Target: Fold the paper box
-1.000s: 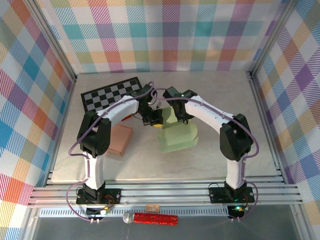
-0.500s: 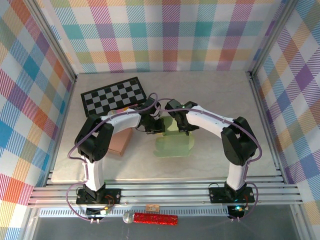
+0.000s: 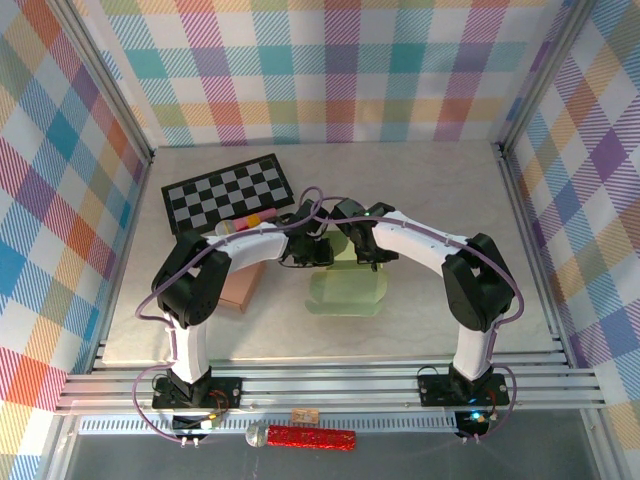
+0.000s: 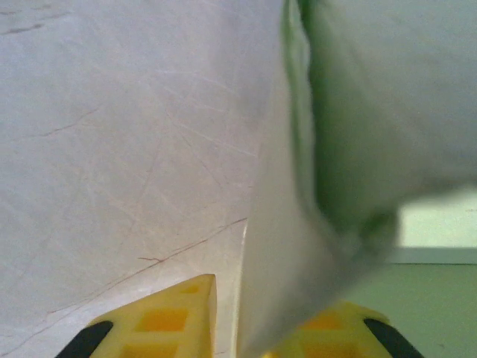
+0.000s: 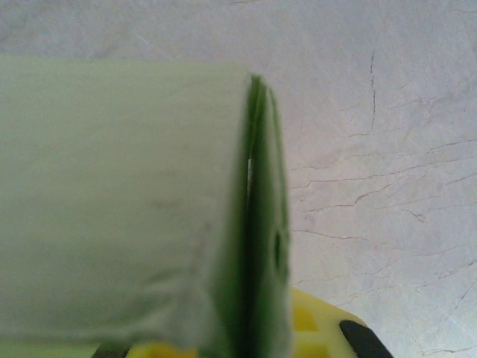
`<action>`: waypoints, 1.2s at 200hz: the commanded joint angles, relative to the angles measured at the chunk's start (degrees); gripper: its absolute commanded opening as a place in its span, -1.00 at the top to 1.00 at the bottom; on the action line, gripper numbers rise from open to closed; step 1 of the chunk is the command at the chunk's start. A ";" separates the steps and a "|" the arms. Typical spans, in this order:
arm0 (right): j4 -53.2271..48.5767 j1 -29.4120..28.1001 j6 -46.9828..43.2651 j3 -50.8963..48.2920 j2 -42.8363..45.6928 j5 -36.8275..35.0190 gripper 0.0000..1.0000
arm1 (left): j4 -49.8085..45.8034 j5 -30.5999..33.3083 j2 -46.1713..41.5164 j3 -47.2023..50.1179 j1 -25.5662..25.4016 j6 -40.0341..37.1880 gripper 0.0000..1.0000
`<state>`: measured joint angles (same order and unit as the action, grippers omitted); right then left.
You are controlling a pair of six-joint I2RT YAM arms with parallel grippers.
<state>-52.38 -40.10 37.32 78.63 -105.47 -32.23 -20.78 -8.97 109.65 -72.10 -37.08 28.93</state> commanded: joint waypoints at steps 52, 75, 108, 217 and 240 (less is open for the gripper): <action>-4.29 -0.02 1.00 0.80 0.90 1.07 1.00 | 3.63 5.90 -1.24 3.37 -0.78 0.16 0.88; -4.79 -0.02 1.59 0.74 0.64 1.36 1.00 | 3.33 7.37 -1.27 3.45 -1.35 0.37 1.00; -5.61 0.18 1.88 1.36 0.06 1.88 1.00 | 2.47 11.86 -2.43 4.65 -2.47 1.73 1.00; -5.36 1.69 0.40 1.99 -1.23 5.44 1.00 | 3.54 8.28 -6.30 1.93 -0.01 -2.43 0.14; -5.45 1.78 0.25 2.29 -1.32 5.53 1.00 | 2.90 7.95 -4.25 -0.13 0.08 -3.20 0.17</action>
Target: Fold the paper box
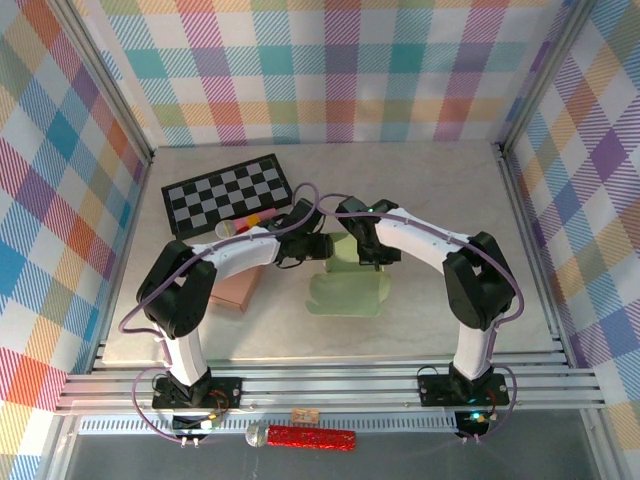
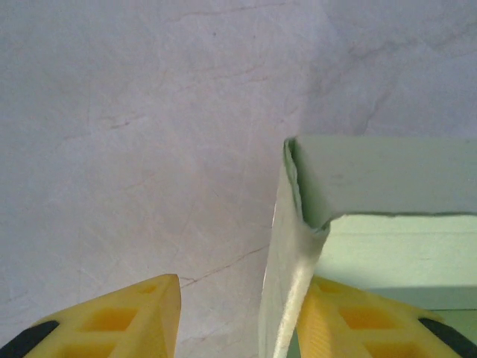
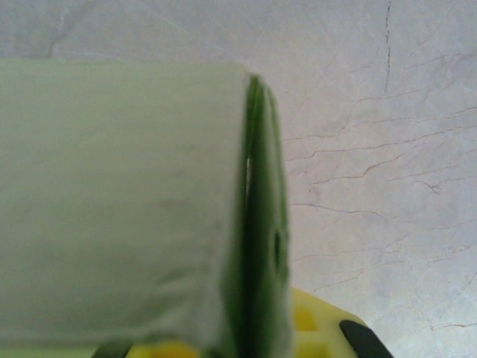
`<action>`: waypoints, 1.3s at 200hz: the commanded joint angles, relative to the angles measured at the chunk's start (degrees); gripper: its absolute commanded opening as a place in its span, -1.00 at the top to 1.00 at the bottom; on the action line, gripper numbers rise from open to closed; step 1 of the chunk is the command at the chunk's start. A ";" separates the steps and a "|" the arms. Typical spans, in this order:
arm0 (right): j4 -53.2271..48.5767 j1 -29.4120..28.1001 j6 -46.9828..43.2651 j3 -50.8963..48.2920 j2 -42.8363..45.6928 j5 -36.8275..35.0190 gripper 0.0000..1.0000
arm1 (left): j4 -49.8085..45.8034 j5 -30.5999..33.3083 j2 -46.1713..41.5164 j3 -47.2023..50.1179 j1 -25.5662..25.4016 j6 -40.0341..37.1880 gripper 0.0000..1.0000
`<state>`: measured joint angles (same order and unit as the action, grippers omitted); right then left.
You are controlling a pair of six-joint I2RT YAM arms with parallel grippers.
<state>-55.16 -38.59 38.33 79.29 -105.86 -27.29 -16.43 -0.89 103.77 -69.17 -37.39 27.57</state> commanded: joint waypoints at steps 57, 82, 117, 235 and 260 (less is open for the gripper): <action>-2.85 0.44 -0.87 1.90 -0.88 1.19 1.00 | -2.99 -0.35 5.65 -6.24 0.30 -3.06 0.42; -2.92 0.53 -0.82 2.19 -0.90 1.18 1.00 | -2.60 0.14 5.39 -5.38 -0.04 -3.06 0.48; -2.94 0.69 -0.64 2.79 -1.27 1.19 1.00 | -3.69 2.34 5.17 -5.04 -0.60 -3.49 1.00; -3.51 4.55 3.38 3.36 -2.33 9.47 1.00 | -9.31 6.23 -4.71 -6.61 -1.81 -1.28 0.02; -3.40 6.44 5.02 3.59 -2.17 13.33 1.00 | -10.35 5.72 -9.01 -7.65 -1.43 -1.21 -0.05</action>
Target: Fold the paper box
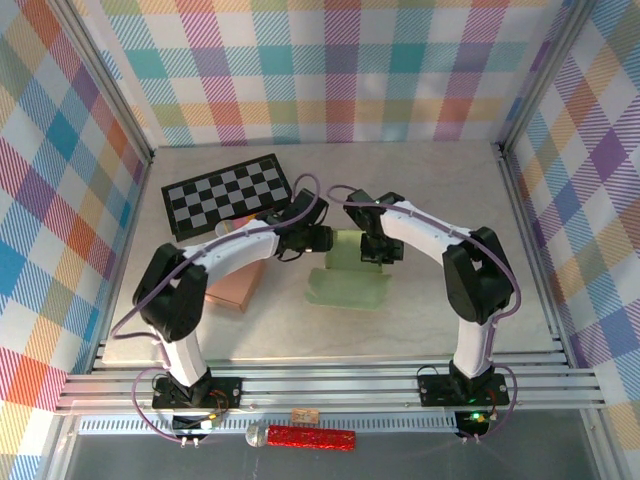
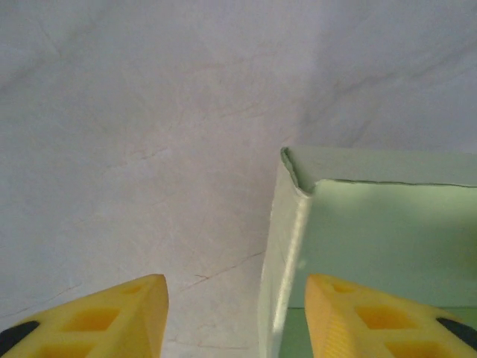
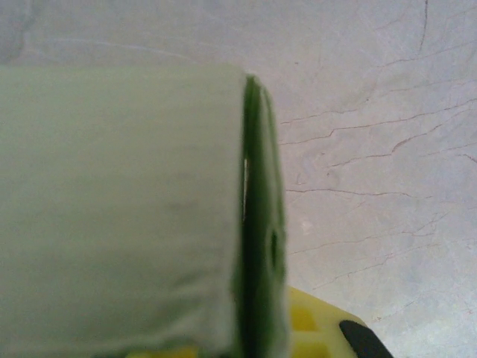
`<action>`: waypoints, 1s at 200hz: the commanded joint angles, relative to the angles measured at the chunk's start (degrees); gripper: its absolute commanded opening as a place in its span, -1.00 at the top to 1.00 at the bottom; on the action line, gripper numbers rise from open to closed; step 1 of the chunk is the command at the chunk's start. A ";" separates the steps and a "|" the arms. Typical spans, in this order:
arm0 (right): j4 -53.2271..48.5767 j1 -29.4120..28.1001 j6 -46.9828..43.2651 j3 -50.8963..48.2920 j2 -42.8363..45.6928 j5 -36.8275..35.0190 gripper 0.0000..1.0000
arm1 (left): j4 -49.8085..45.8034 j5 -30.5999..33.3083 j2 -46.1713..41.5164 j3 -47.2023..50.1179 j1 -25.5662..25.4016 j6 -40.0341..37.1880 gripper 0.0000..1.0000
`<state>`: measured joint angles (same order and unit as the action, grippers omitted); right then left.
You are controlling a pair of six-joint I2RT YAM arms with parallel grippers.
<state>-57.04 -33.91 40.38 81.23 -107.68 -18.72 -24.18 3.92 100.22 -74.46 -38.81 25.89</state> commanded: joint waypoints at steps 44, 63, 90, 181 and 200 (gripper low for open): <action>-1.39 7.81 11.23 1.05 1.03 13.87 1.00 | -5.00 -2.89 -12.60 -1.77 5.87 3.03 -0.08; -2.00 9.94 18.62 -0.12 1.90 15.92 1.00 | -6.92 -5.70 -13.60 -0.94 7.80 3.46 -0.04; -8.00 12.37 31.79 0.16 0.29 21.22 1.00 | -8.77 -9.98 -14.09 1.46 8.22 4.06 0.00; -9.44 11.51 56.09 -3.06 -1.85 35.02 1.00 | -1.47 -18.22 -10.15 11.89 2.14 9.75 0.18; -3.47 10.67 59.77 -6.40 -1.90 38.94 1.00 | 3.25 -19.45 -8.62 13.70 1.55 13.00 0.19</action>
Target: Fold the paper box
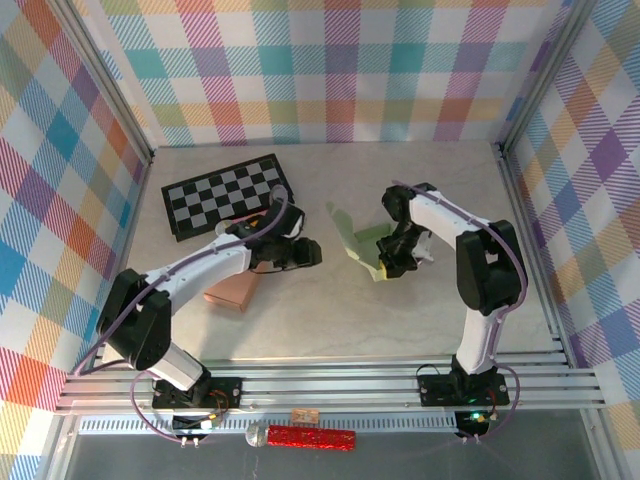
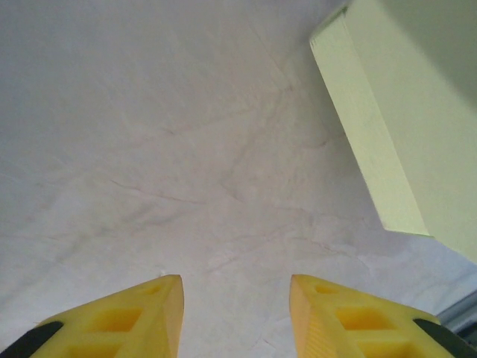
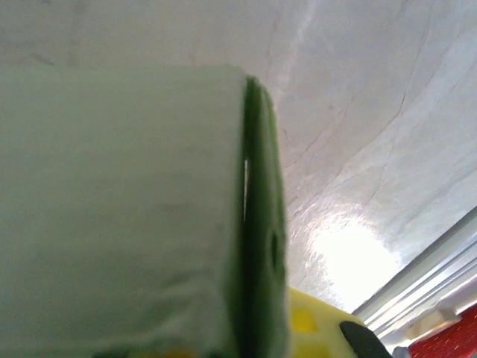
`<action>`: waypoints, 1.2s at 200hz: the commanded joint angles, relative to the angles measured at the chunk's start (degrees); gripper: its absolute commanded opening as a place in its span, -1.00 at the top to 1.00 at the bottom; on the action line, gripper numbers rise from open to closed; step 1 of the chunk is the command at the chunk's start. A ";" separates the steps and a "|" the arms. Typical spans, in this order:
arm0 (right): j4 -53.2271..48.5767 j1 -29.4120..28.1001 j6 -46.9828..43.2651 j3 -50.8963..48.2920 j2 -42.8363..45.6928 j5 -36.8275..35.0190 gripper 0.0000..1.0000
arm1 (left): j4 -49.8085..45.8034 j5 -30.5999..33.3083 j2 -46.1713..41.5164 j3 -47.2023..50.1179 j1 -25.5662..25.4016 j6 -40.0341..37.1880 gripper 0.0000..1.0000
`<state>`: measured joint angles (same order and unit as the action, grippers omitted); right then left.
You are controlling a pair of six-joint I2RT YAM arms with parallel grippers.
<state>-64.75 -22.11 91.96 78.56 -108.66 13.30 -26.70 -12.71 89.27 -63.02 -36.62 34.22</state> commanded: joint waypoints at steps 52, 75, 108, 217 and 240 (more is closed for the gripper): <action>9.78 -3.59 10.85 -5.83 -2.92 10.19 0.94 | 13.36 -4.60 6.63 3.41 -0.64 8.44 0.22; 10.85 -4.21 11.35 -6.76 -2.16 9.99 0.70 | 15.27 -4.76 8.09 3.83 -0.56 9.48 0.23; 11.97 -4.50 11.41 -8.34 1.14 8.76 0.26 | 16.33 -4.72 9.37 3.34 -0.56 10.01 0.24; 16.10 -5.18 -35.02 2.98 18.10 -4.29 -0.15 | 13.10 -3.37 8.54 -1.02 -0.38 8.13 0.22; 21.90 -6.39 -49.91 2.73 21.16 0.63 -0.24 | 12.25 -3.31 8.70 -2.39 -0.40 7.63 0.21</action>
<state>-49.36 -27.00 65.76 80.60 -90.65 10.52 -12.36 -16.45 98.32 -62.76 -37.21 43.00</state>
